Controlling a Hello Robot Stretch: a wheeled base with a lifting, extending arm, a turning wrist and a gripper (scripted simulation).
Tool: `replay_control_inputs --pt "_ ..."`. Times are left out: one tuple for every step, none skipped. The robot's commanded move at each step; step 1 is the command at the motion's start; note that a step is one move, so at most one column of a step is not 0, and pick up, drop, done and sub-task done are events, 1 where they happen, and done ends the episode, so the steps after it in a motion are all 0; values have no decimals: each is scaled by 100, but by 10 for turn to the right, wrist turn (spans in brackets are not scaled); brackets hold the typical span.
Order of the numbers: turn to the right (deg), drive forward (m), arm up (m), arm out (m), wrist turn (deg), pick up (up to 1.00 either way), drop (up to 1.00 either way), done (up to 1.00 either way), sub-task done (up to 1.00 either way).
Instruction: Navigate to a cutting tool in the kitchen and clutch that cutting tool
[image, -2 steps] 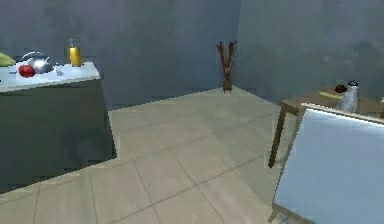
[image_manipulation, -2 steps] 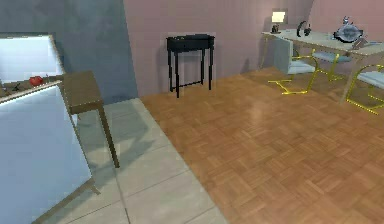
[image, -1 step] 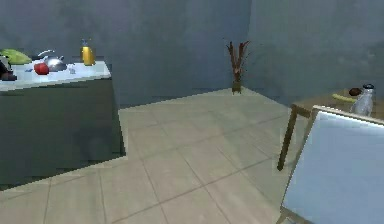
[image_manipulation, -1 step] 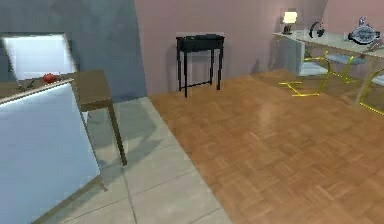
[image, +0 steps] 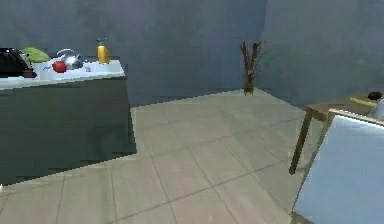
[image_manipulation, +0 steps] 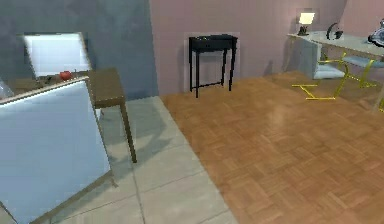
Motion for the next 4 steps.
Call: replay_control_inputs --pt "0 100 0 0 0 0 0 0 0" --pt "60 0 0 0 0 0 0 0 0" --pt "0 100 0 0 0 0 0 0 0" --pt "-390 0 0 0 0 0 0 0 0"
